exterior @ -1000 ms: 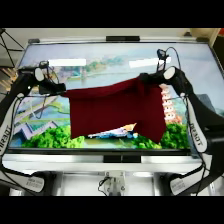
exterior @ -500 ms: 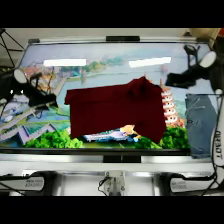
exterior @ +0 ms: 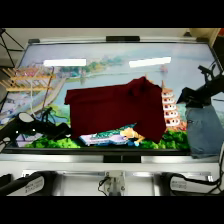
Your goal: Fold the shirts.
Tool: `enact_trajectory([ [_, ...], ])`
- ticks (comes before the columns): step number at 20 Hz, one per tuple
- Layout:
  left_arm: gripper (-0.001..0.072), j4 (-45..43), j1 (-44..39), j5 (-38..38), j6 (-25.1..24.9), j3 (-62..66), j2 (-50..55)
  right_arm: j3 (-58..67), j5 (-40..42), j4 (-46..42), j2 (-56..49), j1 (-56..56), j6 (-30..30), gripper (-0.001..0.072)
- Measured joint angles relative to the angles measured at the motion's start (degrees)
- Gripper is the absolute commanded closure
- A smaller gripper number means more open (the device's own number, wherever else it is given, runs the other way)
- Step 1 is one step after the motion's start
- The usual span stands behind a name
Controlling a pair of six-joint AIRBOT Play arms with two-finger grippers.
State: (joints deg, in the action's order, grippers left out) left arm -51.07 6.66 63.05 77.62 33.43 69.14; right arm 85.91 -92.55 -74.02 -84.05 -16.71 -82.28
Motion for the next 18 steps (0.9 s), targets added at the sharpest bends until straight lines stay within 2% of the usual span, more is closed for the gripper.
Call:
enact_trajectory([
  [2, 0.0204, 2.49, -0.35, -1.64, -0.96, -1.29, 0.2, -0.26, 0.2, 0.2, 0.11, 0.26, -0.04, 0.016],
  [3, 0.0333, 3.58, -0.81, -2.51, -1.14, -1.68, 0.39, -0.63, 0.63, 0.22, 0.15, 0.35, -0.26, 0.016],
  [4, 0.0509, 3.76, -1.31, -3.76, -1.05, -1.99, 0.68, -1.31, 1.09, 0.26, 0.17, 0.35, -0.59, 0.0161],
  [5, 0.0623, 3.8, -1.88, -5.16, -0.42, -2.25, 1.01, -2.51, 1.42, 0.31, 0.17, 0.37, -0.7, 0.016],
  [6, 0.0671, 4.09, -2.36, -6.14, -0.17, -2.43, 1.09, -4.07, 1.92, 0.28, 0.17, 0.5, -0.94, 0.016],
  [8, 0.0673, 5.16, -2.78, -7.23, 0.55, -2.47, 1.22, -8.26, 4.42, 0.52, 0.17, 0.74, -0.72, 0.016],
  [12, 0.0673, 5.97, -2.51, -8.31, 0.63, -1.6, 0.35, -16.94, 14.56, 1.62, -0.68, 0.81, 0.72, 0.016],
  [18, 0.0673, 6.34, -2.43, -8.37, 0.11, 0.11, -1.81, -20.83, 24.98, 7.61, -6.27, 0.85, 5.6, 0.0169],
])
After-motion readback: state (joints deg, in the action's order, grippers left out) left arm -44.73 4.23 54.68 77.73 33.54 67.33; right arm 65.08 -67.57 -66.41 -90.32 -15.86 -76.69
